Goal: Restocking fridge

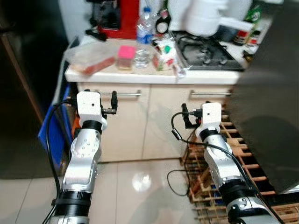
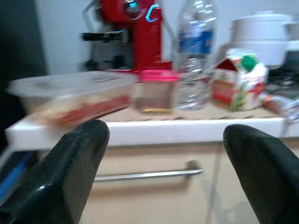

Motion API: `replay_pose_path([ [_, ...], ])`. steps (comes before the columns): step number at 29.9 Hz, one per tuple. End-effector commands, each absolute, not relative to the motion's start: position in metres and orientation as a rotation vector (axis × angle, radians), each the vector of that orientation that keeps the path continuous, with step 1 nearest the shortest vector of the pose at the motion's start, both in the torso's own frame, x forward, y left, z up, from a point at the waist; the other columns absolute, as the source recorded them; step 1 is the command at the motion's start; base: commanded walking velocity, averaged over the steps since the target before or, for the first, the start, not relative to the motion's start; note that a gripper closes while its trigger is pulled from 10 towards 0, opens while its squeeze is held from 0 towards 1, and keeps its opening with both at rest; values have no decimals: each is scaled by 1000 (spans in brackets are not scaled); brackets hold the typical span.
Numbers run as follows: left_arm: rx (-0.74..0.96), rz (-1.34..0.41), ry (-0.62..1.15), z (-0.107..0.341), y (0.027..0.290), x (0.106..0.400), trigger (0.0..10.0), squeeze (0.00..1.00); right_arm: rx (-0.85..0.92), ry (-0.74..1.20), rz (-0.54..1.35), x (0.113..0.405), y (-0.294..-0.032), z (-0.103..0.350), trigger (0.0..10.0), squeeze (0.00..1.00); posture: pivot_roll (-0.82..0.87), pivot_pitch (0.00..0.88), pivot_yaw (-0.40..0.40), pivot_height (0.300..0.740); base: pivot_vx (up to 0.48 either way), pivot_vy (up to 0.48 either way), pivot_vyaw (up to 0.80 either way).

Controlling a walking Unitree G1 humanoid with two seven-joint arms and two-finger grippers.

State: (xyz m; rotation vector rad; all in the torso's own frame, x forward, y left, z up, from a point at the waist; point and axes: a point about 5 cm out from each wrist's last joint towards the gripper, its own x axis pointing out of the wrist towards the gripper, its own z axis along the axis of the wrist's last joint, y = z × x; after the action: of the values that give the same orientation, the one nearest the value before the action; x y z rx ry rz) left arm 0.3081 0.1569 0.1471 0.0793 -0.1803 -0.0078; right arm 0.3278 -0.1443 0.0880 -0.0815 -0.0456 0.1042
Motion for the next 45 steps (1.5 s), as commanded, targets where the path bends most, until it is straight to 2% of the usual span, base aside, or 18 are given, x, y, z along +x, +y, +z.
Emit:
replay_pose_path([
  [1,81,-9,-201,151,160,307,10000,0,-73,-47,101,330,-143,89,10000,0,54,0,-53,740,412,244,0],
  [9,119,-22,-226,154,159,302,10000,0,-69,-44,103,329,-142,87,10000,0,61,0,-49,740,222,336,0],
  [12,117,-15,-222,155,158,303,10000,0,-71,-37,109,327,-141,84,10000,0,63,0,-50,740,0,0,0],
  [17,107,-129,-278,163,141,298,10000,0,-74,-27,117,326,-141,81,10000,0,65,0,-54,740,0,0,0],
  [24,94,-154,-281,163,138,297,10000,0,-74,-27,117,326,-141,81,10000,0,65,0,-54,740,0,0,0],
  [41,77,-172,-290,165,136,294,10000,0,-69,-19,119,327,-140,79,10000,0,68,0,-55,740,0,471,0],
  [45,138,-128,-262,163,139,300,10000,0,-70,-25,119,328,-140,81,10000,0,65,0,-55,740,0,240,0],
])
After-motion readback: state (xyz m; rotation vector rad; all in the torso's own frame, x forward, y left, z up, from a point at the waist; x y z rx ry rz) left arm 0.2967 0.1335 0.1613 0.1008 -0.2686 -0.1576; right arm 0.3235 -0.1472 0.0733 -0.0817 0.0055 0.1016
